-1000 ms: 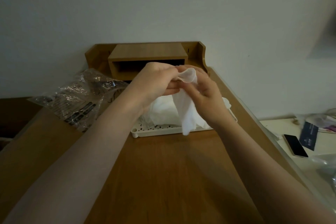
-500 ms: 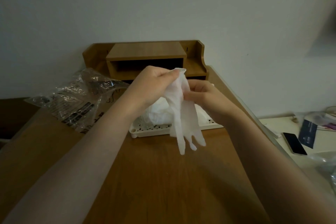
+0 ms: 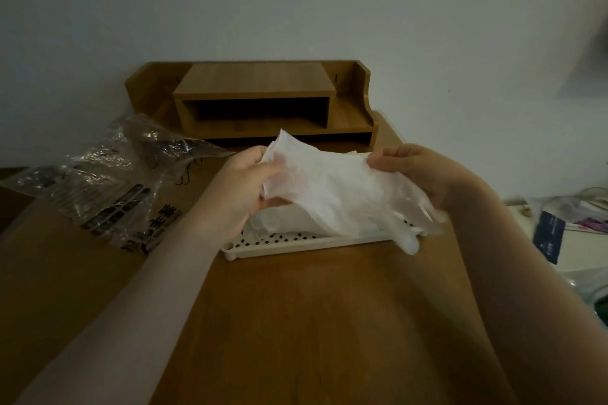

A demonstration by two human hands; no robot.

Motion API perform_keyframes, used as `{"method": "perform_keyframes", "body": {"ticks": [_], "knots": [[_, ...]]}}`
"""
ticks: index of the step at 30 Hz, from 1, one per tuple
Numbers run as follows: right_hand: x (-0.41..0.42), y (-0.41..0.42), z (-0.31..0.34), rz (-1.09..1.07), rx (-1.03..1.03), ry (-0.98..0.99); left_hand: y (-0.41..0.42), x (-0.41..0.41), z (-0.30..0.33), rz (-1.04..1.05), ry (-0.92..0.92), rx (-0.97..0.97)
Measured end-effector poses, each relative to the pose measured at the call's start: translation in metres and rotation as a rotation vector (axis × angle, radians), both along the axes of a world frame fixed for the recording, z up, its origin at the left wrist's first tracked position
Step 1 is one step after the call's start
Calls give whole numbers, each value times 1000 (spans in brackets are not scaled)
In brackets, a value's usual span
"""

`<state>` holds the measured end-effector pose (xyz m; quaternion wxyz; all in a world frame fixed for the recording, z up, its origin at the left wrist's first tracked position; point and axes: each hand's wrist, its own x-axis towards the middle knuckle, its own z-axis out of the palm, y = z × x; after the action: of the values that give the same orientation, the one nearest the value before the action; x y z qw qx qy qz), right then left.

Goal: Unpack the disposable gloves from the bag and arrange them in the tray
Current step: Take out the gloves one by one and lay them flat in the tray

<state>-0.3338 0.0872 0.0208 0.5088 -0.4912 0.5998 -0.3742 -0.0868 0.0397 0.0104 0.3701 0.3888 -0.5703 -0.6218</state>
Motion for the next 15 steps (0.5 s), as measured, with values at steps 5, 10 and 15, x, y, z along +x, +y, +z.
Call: {"method": "perform_keyframes", "body": {"ticks": [5,10,15], "knots": [[-2,-48,1,-18,-79,566,-19,-2,-12,-98,-203,-152],[10,-89,-10,38,-184,958,-28,-9,-22,-103,-430,-245],[11,-98,-25,-55,-240,1117,-35,-12,-32,-31,-765,-439]]}}
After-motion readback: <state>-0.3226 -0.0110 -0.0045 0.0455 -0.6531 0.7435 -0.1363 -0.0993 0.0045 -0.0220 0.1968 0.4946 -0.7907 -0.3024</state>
